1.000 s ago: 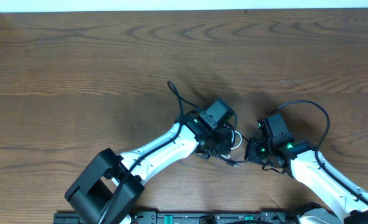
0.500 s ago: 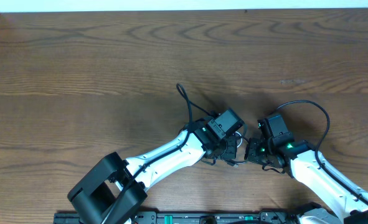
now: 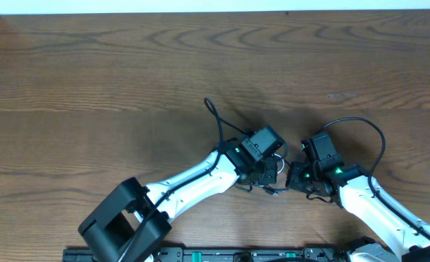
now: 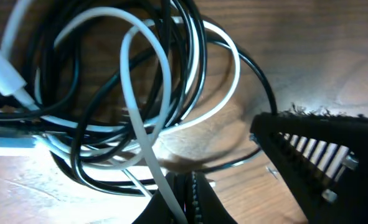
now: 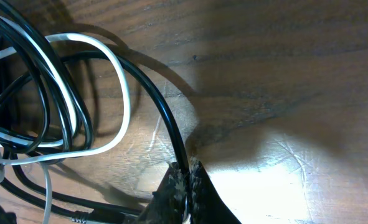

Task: Untangle cables
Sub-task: 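Pull the grasped white cable up and left with the left gripper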

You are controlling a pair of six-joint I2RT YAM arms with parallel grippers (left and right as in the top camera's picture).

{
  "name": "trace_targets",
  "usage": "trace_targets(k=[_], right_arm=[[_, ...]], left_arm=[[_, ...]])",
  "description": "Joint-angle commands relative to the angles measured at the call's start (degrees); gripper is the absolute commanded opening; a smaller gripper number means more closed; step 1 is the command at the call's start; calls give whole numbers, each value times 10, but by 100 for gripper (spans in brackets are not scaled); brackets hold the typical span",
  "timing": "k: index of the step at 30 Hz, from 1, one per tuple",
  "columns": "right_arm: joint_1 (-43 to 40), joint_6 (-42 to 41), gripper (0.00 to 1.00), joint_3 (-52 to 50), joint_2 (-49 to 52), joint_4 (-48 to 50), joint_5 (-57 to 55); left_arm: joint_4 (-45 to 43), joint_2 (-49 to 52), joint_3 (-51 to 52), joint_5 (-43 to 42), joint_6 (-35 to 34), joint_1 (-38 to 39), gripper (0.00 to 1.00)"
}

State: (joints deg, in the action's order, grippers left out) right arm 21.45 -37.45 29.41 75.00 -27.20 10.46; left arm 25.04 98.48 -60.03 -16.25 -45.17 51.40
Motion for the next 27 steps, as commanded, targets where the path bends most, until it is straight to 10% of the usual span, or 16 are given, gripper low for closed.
trace_targets(k=[1,12,27], right_arm=[[-1,7,1,-3,2,-3,-9],[-1,7,1,-3,2,-5,-11],[-1,7,1,-3,2,-9,-11]], left_arm=[[-2,-24,5,-87,8,-42,8],[-20,-79,5,-380,14,-289,8],[7,-78,6,-216,27,-382,8]])
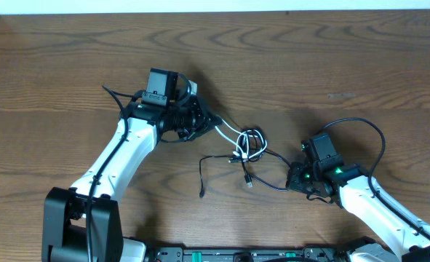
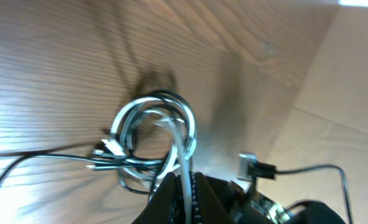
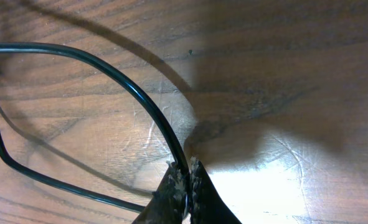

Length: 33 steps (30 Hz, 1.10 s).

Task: Untangle cables
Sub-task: 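Pull the grasped white cable up and left with the left gripper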

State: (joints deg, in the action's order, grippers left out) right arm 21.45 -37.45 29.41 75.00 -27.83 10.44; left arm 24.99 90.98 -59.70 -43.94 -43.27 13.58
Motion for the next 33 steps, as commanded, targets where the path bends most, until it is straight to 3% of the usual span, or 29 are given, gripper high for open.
trace_targets(k=[1,4,8,18,25,28,33], right_arm=[[-1,7,1,-3,2,-3,-11],[-1,7,1,-3,2,-3,-11],[-1,9,1,-3,2,-2,-11],[-1,9,1,-3,2,-3,-11],[-1,8,1,-3,2,-25,-45],[-2,-50,1,-3,2,-83,-136],[-2,-133,1,-3,2,-137,-219]], left_arm=[[12,-3,2,79,-3,-3,8],[19,-3,2,97,-50,-3,8],[-34,-3,2,-23,-107,-3,8],[-73,-3,2,-59,-49,-4,8],[-74,-3,2,-108,-64,-20,8],[-73,-3,2,-154,-65,-34,8],[-57,-3,2,-130,-7,-61,8]])
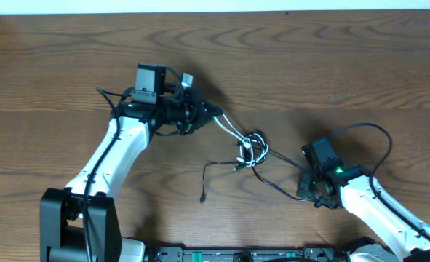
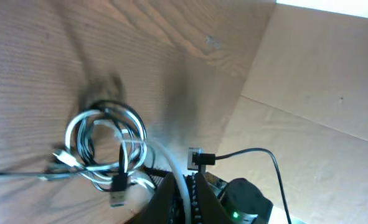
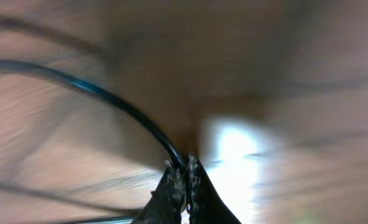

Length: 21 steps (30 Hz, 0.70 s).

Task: Untangle cables
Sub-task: 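Pull the grasped white cable up and left with the left gripper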

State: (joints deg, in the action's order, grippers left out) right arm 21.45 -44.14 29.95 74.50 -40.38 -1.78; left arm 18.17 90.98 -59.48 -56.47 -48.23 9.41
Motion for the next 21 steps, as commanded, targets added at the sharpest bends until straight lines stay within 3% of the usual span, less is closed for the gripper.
trace_targets(k=[1,12,17,21], right_arm=[[-2,-67,1,-9,7,-12,-97],[-2,-74,1,-9,7,-18,-110],[-15,-154,1,-9,7,-66,-177],[-31,-163,1,-9,7,-74,-189]], left_arm=[[23,-3,0,12,52,-22,8],[187,-3,0,305,127,-33,8],[211,-3,0,388,126,-33,8],[217,-3,0,407,127,-33,9]])
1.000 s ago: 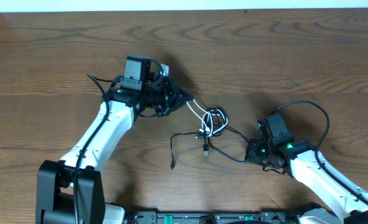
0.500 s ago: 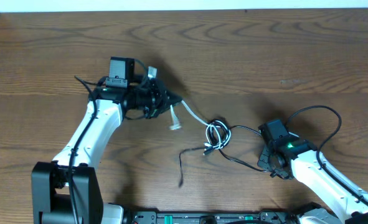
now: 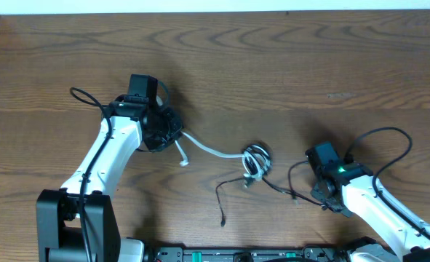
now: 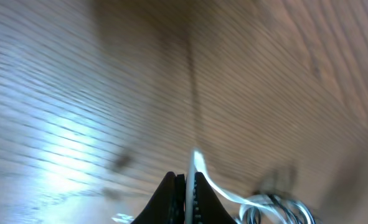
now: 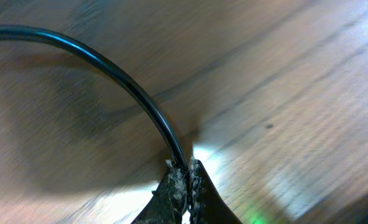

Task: Untangle cables

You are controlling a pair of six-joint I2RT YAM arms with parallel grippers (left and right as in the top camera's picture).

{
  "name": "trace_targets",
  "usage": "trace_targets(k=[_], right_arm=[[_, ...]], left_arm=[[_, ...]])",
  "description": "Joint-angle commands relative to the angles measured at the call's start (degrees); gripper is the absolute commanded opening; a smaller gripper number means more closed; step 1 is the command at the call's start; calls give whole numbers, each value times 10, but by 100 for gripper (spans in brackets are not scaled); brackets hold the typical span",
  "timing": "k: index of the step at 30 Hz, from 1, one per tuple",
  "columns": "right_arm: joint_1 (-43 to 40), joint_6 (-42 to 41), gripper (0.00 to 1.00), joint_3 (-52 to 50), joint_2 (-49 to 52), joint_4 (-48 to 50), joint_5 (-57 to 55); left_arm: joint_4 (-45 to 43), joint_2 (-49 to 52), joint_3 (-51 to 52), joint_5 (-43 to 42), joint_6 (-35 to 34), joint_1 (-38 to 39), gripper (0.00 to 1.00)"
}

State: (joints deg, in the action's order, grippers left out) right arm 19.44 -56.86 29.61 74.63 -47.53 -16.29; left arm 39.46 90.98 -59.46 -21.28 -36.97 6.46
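Note:
A small knot of white and black cable (image 3: 256,159) lies on the wooden table (image 3: 287,65). From it the white cable (image 3: 211,151) runs left to my left gripper (image 3: 174,135), which is shut on it; its plug end (image 3: 183,161) hangs just below. The left wrist view shows the white cable (image 4: 216,185) pinched between the shut jaws (image 4: 188,182), with the knot (image 4: 277,210) beyond. The black cable (image 3: 279,191) leads right to my right gripper (image 3: 321,198). In the right wrist view that gripper (image 5: 185,169) is shut on the black cable (image 5: 109,71).
A loose black cable end (image 3: 222,212) trails toward the table's front edge. Each arm's own black lead loops beside it, left (image 3: 84,98) and right (image 3: 385,138). The black arm-mount rail (image 3: 273,255) runs along the near edge.
My left gripper has moved left and lower with the white cable, so more white cable lies drawn out of the knot. The right gripper shifted slightly right. The loose black end slid right.
Both grippers were close together at a loose tangle, left shut on white cable, right on black. Then the left gripper stood far to the left with the white cable, the tangle stretched between. The knot has shrunk since, with long strands out on both sides.

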Motion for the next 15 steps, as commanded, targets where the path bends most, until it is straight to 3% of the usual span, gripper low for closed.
trace_targets(k=[1,4,7,15], right_arm=[[-14,-35,1,-5,5,-2,-43],[-18,-35,6,-5,5,7,-43],[-18,-31,17,-5,5,29,-17],[-18,14,33,-5,5,87,58]], left_arm=[[4,-3,0,55,14,-3,14],[12,-3,0,52,14,-3,24],[31,-3,0,42,17,0,33],[20,-3,0,-52,129,58,48]])
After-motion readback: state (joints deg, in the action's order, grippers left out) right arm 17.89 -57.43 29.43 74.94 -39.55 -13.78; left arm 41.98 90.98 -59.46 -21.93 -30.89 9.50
